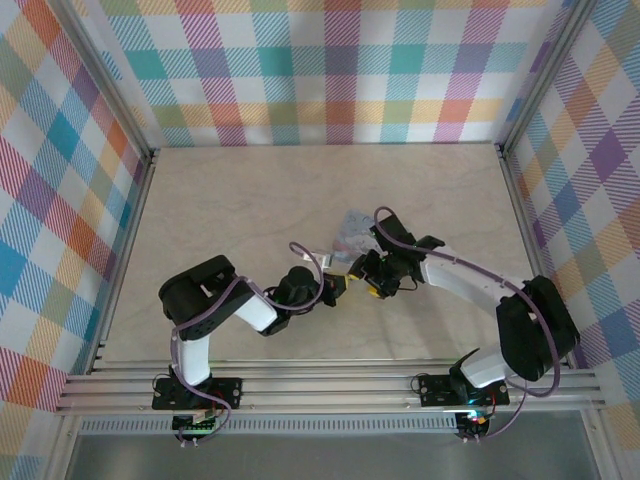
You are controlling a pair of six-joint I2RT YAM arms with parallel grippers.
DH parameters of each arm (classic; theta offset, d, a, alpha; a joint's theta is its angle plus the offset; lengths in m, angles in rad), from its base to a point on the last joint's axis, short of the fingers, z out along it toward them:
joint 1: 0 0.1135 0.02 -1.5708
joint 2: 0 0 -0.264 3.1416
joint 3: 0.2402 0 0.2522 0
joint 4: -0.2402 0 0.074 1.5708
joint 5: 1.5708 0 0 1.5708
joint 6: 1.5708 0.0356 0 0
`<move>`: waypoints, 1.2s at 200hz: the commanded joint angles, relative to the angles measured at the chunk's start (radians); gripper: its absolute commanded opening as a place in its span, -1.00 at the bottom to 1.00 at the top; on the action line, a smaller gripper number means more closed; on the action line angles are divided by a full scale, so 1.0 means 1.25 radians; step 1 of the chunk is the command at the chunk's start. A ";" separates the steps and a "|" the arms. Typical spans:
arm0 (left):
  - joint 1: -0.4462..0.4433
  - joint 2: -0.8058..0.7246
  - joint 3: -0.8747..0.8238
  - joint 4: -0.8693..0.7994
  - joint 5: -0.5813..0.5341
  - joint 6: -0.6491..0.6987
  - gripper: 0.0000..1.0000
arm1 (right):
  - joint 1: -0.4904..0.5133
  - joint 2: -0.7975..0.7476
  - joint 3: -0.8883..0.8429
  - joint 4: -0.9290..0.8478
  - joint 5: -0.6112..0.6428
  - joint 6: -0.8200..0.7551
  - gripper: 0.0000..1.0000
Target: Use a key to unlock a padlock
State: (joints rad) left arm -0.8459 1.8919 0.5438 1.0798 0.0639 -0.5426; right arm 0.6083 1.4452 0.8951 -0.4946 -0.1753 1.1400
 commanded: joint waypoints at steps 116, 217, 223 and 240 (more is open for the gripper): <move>0.053 0.016 0.034 0.021 0.135 -0.311 -1.00 | 0.007 -0.024 -0.099 0.229 0.038 0.061 -0.02; 0.053 0.077 0.030 0.154 0.147 -0.519 -1.00 | 0.008 0.001 -0.168 0.361 0.045 0.163 -0.04; 0.054 0.075 0.031 0.154 0.148 -0.524 -1.00 | 0.008 0.005 -0.170 0.367 0.045 0.164 -0.04; 0.054 0.069 0.036 0.152 0.155 -0.534 -1.00 | 0.008 0.014 -0.177 0.387 0.048 0.168 -0.04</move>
State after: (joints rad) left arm -0.7872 1.9816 0.5728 1.2152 0.2390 -1.1629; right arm 0.6102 1.4422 0.6933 -0.0811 -0.1184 1.3170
